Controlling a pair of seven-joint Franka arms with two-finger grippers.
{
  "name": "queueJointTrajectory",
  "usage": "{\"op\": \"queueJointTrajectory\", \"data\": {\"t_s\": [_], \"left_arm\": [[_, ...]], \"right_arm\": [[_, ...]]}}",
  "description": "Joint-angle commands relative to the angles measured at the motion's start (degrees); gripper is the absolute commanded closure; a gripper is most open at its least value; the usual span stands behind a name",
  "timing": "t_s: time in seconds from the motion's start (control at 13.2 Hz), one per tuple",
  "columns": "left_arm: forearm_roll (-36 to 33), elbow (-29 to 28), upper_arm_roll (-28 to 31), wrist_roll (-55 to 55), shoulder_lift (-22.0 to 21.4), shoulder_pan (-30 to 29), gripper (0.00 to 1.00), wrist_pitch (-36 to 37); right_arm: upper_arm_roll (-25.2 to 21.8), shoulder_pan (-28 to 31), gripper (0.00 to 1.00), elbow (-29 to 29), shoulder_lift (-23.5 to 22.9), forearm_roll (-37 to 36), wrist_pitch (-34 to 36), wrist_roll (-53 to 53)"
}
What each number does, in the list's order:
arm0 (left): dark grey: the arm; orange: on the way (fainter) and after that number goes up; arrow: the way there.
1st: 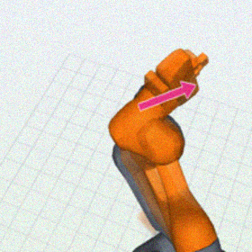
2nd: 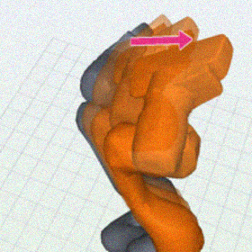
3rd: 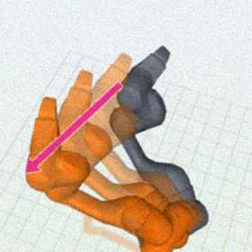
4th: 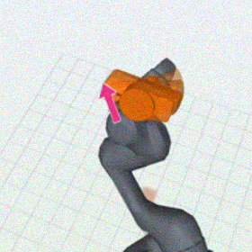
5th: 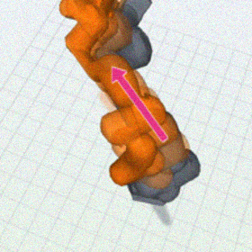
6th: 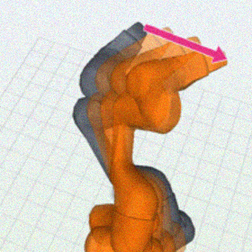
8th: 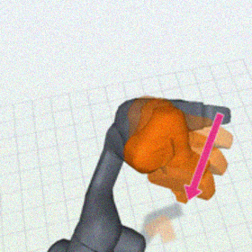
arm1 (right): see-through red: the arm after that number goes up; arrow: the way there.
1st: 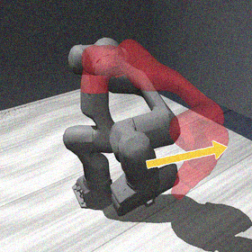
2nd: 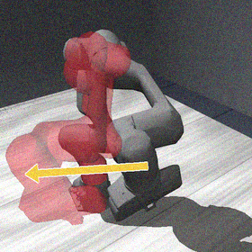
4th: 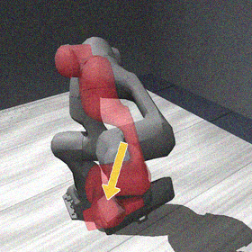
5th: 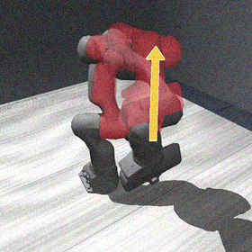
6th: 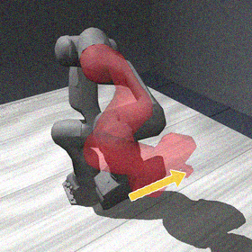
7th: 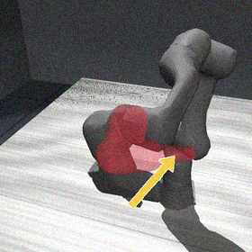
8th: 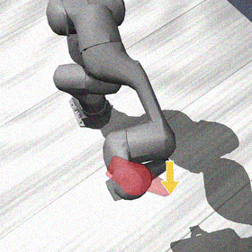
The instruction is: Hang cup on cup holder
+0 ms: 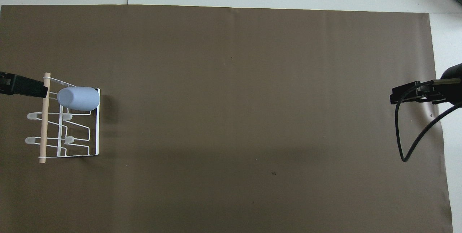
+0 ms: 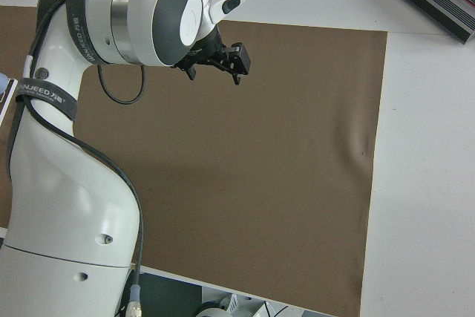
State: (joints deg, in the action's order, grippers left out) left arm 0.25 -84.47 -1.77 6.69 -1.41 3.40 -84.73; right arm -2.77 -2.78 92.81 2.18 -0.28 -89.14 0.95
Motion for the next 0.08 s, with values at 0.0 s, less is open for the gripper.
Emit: {"op": "queueJointTrajectory", "data": {"t_s": [0.0], "left_arm": [[-0.96,-1.75,0.01,0.34,-1.40,-0.23,0.00,0.18]], "right_arm": [[0.22,-0.03,0.00,-0.43,0.36,0.98,0.72,0.72]]}}
